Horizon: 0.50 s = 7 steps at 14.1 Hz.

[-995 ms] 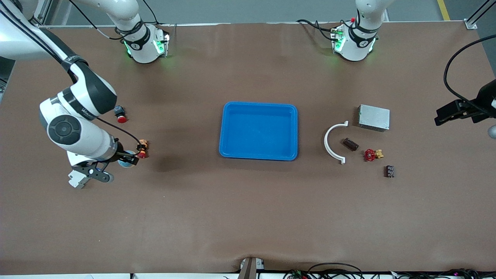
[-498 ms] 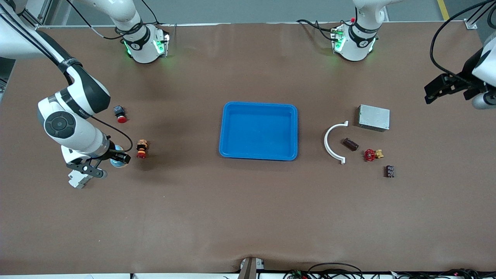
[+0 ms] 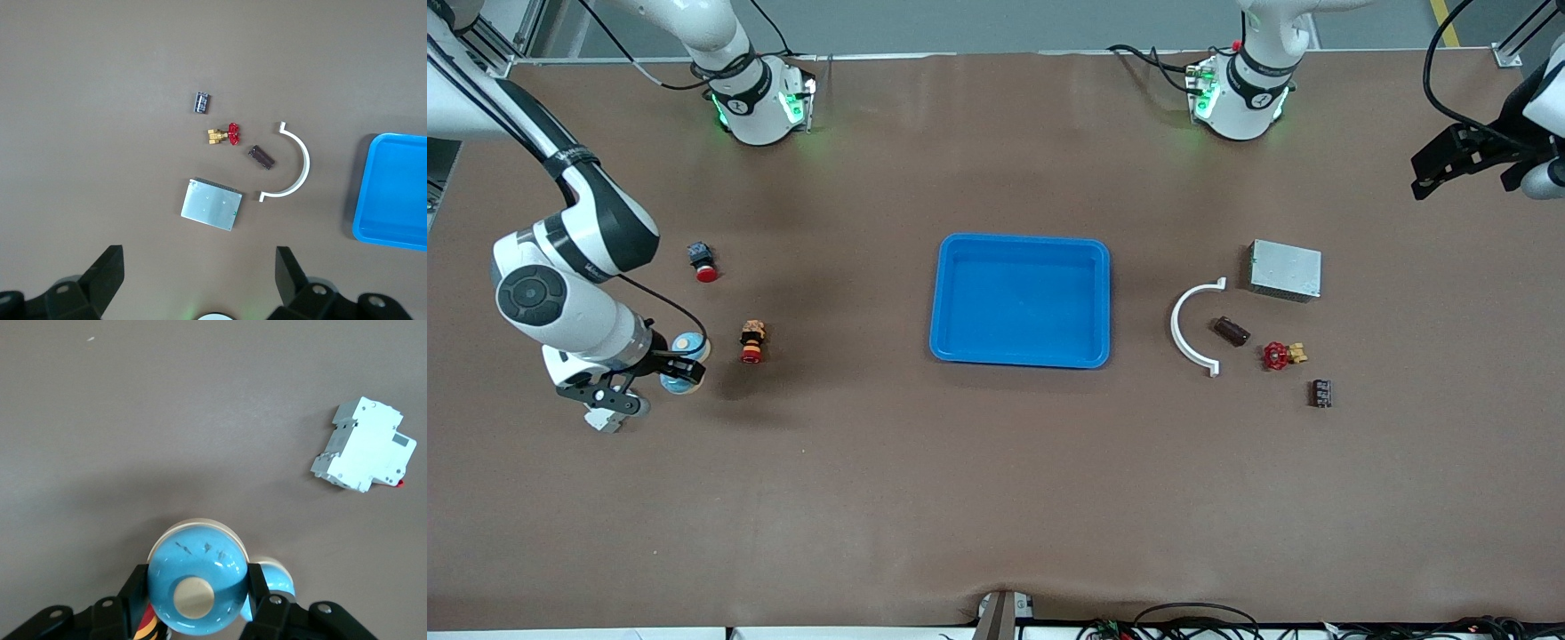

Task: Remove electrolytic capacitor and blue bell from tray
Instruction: 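Lower the bell beside the first bell with the right gripper and release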

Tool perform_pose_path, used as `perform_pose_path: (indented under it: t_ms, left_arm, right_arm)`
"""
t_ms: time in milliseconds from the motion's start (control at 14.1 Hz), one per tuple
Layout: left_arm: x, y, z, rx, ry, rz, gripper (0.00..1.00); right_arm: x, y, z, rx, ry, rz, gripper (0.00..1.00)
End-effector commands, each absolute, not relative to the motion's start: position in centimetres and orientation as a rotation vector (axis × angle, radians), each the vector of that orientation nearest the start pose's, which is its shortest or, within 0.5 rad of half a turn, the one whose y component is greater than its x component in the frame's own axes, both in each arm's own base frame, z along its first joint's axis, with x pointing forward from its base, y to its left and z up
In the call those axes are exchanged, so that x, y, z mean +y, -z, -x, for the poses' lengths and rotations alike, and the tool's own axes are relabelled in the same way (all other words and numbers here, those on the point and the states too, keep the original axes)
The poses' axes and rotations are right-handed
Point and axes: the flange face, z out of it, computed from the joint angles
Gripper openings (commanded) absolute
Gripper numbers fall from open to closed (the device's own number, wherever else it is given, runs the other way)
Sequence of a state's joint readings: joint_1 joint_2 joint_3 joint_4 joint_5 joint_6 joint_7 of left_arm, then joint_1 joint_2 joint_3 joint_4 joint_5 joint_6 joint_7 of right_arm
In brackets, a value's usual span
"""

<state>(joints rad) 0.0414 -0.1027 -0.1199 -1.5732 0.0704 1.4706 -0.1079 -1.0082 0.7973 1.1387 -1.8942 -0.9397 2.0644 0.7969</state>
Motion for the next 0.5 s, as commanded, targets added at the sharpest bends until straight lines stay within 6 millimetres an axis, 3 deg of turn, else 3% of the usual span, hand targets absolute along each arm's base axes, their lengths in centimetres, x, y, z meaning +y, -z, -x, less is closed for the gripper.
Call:
perform_pose_path:
  t_ms: [0, 213, 427]
  left_arm:
    - [-3.7, -67.6, -50.0, -0.021, 0.038, 3.077, 1.0]
    - [-4.4, -67.6, -50.2, 0.004, 0.046, 3.074, 1.0]
    - [-3.0, -67.6, -50.3, -0.034, 0.046, 3.09, 1.0]
  right_arm:
    - [-3.4, -26.1, -61.7, 0.356, 0.07, 3.206, 0.0]
    - [-5.0, -24.4, -61.9, 0.35, 0.089, 3.197, 0.0]
    - [-5.1, -23.4, -62.0, 0.346, 0.103, 3.196, 0.0]
